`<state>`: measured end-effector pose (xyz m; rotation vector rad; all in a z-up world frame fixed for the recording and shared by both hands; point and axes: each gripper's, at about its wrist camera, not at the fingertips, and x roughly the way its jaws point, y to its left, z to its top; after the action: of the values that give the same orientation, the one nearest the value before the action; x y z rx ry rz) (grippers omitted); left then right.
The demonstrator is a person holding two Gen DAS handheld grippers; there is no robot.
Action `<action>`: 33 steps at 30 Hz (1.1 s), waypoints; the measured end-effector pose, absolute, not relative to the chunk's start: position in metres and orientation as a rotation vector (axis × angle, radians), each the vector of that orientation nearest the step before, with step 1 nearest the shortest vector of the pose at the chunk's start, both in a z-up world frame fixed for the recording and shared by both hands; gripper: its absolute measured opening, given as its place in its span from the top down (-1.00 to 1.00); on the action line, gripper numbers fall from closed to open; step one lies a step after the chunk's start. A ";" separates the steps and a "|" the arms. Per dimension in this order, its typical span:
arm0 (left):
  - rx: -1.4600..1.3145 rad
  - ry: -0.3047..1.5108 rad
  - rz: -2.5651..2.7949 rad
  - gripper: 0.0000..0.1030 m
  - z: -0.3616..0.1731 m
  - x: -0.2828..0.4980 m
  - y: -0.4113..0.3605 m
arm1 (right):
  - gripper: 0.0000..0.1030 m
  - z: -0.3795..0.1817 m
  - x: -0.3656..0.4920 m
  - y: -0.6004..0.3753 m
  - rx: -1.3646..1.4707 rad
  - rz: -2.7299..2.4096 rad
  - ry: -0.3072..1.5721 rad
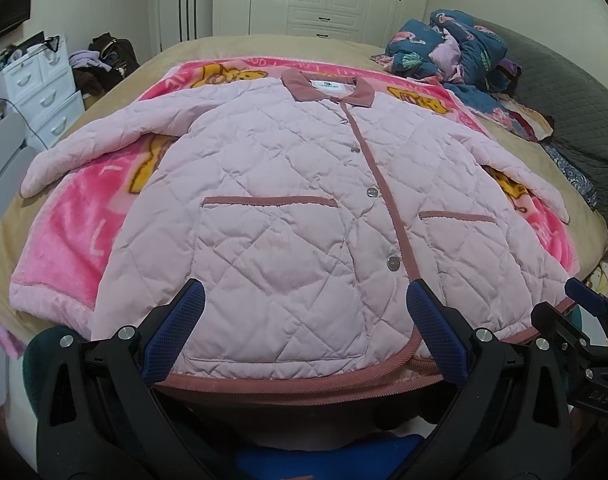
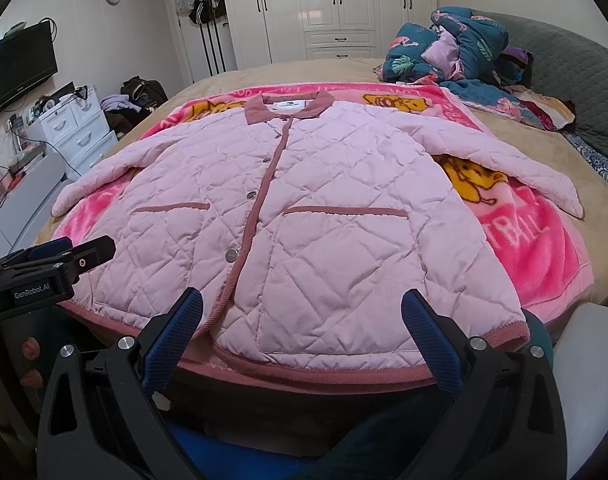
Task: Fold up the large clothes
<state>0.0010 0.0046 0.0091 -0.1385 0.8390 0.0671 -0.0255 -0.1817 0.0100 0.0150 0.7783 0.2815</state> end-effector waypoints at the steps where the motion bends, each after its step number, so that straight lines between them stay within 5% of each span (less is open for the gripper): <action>1: -0.140 0.839 0.066 -0.84 0.011 0.001 0.006 | -0.92 0.010 -0.026 -0.182 0.014 0.281 0.776; 33: -0.132 0.831 0.071 -0.84 0.011 -0.001 0.003 | -0.92 0.005 -0.023 -0.182 0.018 0.279 0.787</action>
<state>-0.0013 0.0031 0.0112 -0.1322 0.8314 0.0712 -0.0227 -0.1816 0.0050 0.0179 0.7871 0.2795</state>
